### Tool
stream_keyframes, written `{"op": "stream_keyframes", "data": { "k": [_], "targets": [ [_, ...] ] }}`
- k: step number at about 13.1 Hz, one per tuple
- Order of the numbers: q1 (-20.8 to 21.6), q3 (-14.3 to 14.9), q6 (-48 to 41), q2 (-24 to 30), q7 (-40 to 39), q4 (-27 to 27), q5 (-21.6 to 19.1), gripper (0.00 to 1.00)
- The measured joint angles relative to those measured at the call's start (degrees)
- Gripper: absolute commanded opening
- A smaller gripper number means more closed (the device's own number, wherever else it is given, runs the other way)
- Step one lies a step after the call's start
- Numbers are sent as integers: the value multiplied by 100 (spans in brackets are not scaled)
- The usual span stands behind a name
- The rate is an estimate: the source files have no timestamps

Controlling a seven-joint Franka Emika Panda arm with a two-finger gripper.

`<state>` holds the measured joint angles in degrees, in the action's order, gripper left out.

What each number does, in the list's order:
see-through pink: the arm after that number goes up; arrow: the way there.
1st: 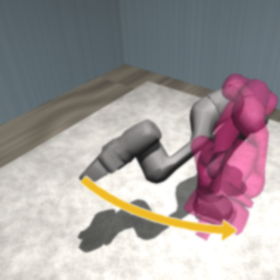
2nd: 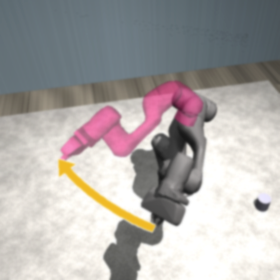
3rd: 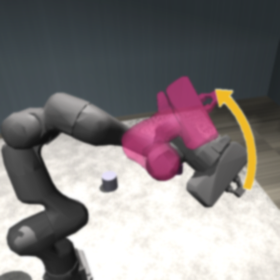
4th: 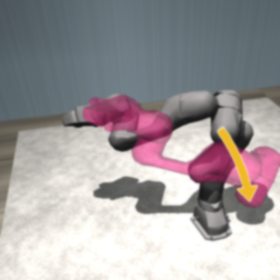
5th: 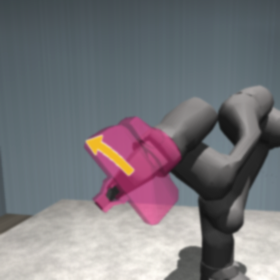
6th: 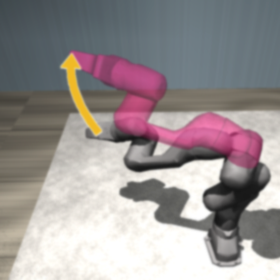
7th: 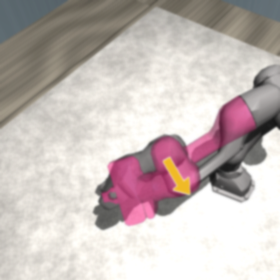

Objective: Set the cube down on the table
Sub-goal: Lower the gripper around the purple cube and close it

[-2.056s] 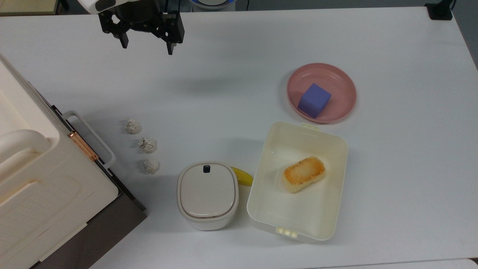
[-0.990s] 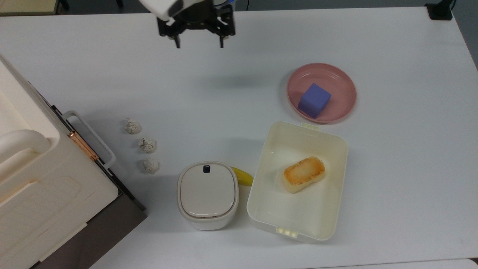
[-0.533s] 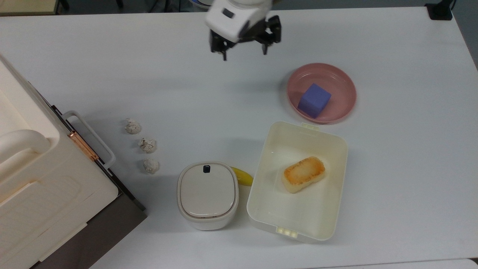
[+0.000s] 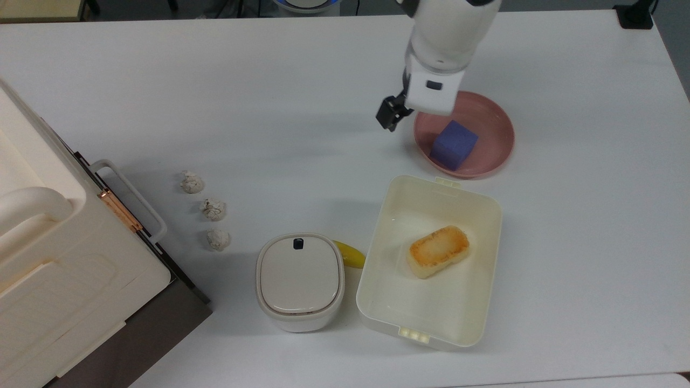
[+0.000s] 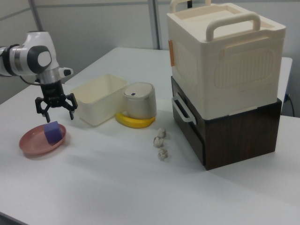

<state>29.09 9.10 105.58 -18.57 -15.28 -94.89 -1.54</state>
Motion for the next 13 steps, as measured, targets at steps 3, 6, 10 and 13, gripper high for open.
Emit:
{"op": "stream_keyframes", "data": {
  "k": [3,6,10,13],
  "targets": [
    [179,-47,116,-168,-541,3,82,100],
    [283,-218,462,-420,-598,-1,232,100],
    [577,-247,1046,-856,-248,23,333,78],
    [584,-284,1340,-898,250,25,536,28]
  ]
}}
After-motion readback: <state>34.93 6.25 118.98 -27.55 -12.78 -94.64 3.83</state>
